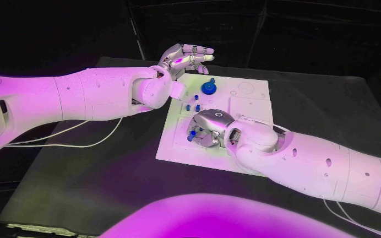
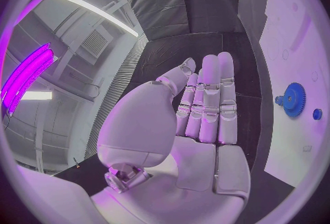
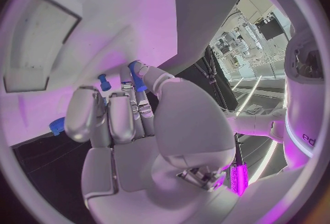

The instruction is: Assemble the parts on the task board

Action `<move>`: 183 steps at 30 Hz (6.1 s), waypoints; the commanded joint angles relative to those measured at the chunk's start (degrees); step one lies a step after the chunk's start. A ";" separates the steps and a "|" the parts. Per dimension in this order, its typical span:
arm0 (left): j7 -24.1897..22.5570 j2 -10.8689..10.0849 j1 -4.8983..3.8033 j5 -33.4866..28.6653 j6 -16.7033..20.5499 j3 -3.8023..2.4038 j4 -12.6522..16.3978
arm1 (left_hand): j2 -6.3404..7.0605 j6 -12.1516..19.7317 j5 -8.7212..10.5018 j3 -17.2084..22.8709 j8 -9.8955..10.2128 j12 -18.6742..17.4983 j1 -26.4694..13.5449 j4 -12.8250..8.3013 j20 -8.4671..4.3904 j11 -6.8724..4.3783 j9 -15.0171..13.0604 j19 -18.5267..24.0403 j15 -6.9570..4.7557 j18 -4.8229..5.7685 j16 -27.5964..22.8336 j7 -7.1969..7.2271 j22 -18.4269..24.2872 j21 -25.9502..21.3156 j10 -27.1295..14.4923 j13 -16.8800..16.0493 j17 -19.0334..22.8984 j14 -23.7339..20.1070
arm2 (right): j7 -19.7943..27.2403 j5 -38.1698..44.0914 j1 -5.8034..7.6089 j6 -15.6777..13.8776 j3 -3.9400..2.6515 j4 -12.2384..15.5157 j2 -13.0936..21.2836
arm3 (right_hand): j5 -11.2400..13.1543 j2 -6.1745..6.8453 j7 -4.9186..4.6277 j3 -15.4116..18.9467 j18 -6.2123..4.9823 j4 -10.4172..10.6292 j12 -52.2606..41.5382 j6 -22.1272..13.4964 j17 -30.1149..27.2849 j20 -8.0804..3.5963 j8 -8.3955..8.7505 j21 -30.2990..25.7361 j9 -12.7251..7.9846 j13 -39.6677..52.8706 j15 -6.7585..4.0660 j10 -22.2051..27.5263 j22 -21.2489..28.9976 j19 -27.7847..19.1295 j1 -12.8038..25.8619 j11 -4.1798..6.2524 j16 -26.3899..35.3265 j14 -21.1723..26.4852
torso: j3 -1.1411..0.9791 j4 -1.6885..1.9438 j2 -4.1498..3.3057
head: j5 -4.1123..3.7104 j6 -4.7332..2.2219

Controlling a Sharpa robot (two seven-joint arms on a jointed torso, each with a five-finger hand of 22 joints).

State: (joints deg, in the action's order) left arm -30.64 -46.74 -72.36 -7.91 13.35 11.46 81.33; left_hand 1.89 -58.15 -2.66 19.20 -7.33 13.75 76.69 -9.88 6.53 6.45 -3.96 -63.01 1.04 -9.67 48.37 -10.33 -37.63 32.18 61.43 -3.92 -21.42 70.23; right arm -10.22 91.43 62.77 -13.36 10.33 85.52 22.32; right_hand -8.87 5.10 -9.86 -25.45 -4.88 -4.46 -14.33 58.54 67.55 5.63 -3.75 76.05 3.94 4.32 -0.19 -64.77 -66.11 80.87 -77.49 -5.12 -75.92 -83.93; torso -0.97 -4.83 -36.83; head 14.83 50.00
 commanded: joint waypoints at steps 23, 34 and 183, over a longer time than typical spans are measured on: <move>-0.41 -0.01 -0.13 -0.10 -0.89 -0.06 0.07 | -0.28 0.06 -0.08 -0.49 -0.32 0.25 0.31 0.13 0.15 -0.04 0.07 0.14 0.10 -0.72 -0.18 -0.19 0.13 -0.43 -0.43 0.03 0.15 -0.14 | -0.51 1.83 -0.08 -5.09 -0.02 2.60 0.91 | 0.02 1.54 0.84 0.41 0.04 0.16 0.22 -6.36 0.03 0.14 0.27 -0.04 -0.24 0.65 -0.10 -0.33 -0.36 -0.17 1.48 0.55 -0.10 -2.10 | -0.04 -0.07 0.09 | 0.06 0.00; -0.35 -0.08 -0.13 -0.10 -0.87 -0.06 0.03 | -0.28 0.06 -0.08 -0.49 -0.32 0.25 0.31 0.13 0.15 -0.04 0.07 0.14 0.10 -0.72 -0.18 -0.19 0.13 -0.43 -0.43 0.03 0.15 -0.14 | -1.03 2.24 -0.10 -4.92 -0.03 3.88 2.18 | -0.07 1.85 0.90 0.72 0.03 0.22 0.24 -6.46 0.04 0.07 0.11 -0.08 -0.15 0.71 -0.15 -0.29 -0.30 -0.20 1.71 0.58 -0.12 -2.10 | -0.04 -0.05 0.02 | 0.04 0.00; 0.00 -0.86 0.01 -0.10 -1.60 0.04 -0.20 | -0.64 0.05 -0.08 -0.89 -0.45 0.52 0.55 0.19 0.17 -0.05 0.03 0.08 0.10 -0.73 -0.42 -0.18 0.34 -0.71 -0.61 -0.01 0.31 -0.09 | -19.88 -10.60 -2.77 -14.74 -0.92 17.54 22.76 | -17.29 -7.14 5.91 36.14 3.37 21.03 -66.27 0.31 19.21 -3.30 -18.91 10.33 11.52 75.81 -3.85 -19.66 -17.34 6.43 3.81 5.49 -12.50 -5.40 | 0.82 -0.92 1.22 | -6.11 -2.35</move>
State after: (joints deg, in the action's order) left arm -30.36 -47.67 -72.28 -7.92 12.48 11.54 81.00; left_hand 1.67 -58.15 -2.66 18.66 -7.57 13.99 76.90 -9.65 6.53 6.45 -3.96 -63.01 1.04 -9.67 48.14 -10.33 -37.38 31.74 61.01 -3.92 -21.20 70.23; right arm -29.86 83.25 59.91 -31.75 9.45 103.18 45.40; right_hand -26.36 -2.05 -6.39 10.39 -2.20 16.47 -80.76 55.92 74.94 2.75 -23.05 86.25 15.40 75.00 -3.71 -83.96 -74.91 83.96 -74.07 0.10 -88.42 -83.94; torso -0.21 -5.76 -35.57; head 8.75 47.62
